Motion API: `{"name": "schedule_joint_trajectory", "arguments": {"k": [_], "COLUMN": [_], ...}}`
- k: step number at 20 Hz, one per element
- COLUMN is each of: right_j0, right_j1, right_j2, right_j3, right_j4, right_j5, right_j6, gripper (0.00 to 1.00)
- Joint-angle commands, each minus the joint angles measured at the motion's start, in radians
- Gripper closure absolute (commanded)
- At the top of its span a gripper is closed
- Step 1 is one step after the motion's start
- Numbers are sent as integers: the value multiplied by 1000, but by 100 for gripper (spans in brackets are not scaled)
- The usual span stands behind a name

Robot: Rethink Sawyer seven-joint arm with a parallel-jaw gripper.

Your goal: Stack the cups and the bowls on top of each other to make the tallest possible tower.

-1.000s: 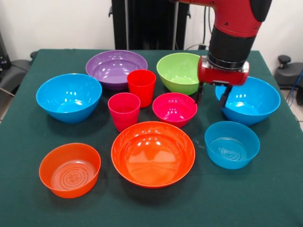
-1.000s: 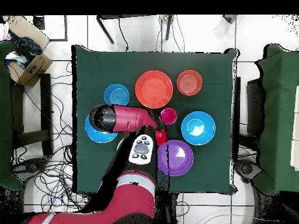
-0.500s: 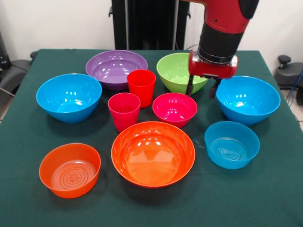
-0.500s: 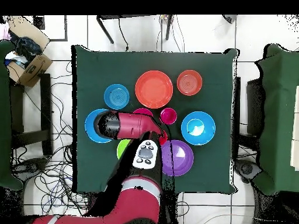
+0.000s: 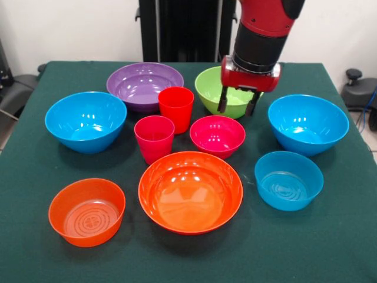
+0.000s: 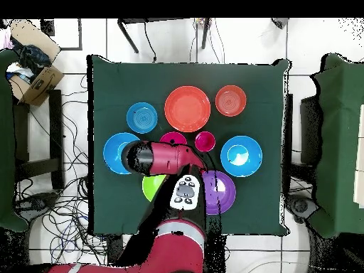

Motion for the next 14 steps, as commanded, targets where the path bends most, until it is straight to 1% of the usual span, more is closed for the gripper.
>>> {"name": "schedule_joint_trajectory", "arguments": {"k": [1, 7, 14], "right_j0": [-19, -23, -15], "right_j1": [52, 82, 99], "right_j2": [70, 73, 82], "right_j3": [18, 12, 5], "right_j4": [-92, -115, -104], "right_j5": [-114, -174, -212], "right_j6": [54, 72, 91], "gripper": [0, 0, 0]}}
